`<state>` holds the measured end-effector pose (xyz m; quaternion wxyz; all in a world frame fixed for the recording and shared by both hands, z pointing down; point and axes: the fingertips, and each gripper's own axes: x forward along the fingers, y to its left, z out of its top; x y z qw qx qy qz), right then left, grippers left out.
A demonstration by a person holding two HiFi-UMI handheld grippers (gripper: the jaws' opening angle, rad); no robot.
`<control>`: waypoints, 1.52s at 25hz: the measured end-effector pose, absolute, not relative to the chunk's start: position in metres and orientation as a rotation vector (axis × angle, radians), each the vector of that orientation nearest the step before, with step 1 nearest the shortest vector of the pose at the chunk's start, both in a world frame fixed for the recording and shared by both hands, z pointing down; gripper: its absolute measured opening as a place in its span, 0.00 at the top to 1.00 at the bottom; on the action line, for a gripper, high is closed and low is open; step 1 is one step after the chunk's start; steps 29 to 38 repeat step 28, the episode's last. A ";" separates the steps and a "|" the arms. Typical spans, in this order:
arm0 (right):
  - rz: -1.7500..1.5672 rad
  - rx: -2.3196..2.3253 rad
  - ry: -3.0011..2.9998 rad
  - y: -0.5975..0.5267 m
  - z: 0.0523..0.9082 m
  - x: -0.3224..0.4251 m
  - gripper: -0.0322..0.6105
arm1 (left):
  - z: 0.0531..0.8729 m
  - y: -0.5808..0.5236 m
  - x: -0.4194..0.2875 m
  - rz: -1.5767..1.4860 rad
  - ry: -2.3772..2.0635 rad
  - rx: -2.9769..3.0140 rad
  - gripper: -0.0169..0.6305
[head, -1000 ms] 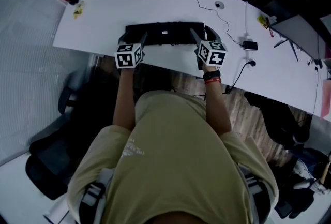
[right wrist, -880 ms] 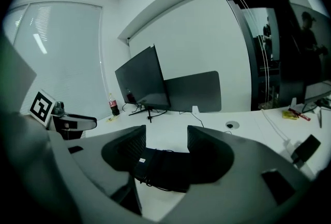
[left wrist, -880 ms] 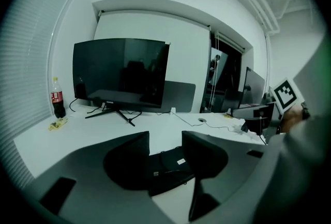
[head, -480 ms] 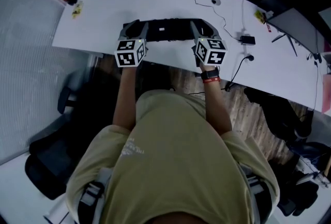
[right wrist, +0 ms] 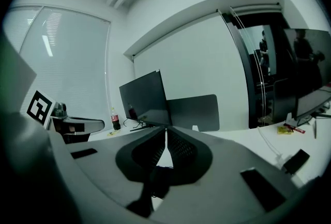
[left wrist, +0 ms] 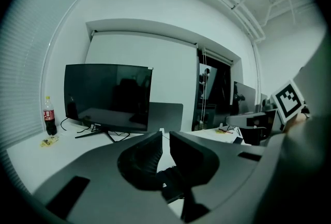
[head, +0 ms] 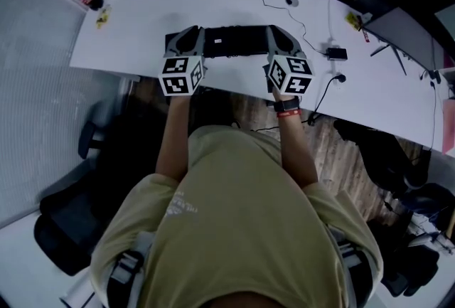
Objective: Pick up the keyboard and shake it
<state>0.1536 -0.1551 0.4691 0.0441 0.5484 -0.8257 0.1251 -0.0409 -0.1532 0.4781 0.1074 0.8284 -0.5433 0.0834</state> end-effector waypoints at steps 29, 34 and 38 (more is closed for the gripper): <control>0.558 1.583 -2.187 -0.258 0.581 0.138 0.91 | 0.564 -0.225 -0.035 0.699 -1.140 2.581 0.95; 0.558 1.583 -2.187 -0.258 0.581 0.138 0.91 | 0.564 -0.225 -0.035 0.699 -1.140 2.581 0.95; 0.558 1.583 -2.187 -0.258 0.581 0.138 0.91 | 0.564 -0.225 -0.035 0.699 -1.140 2.581 0.95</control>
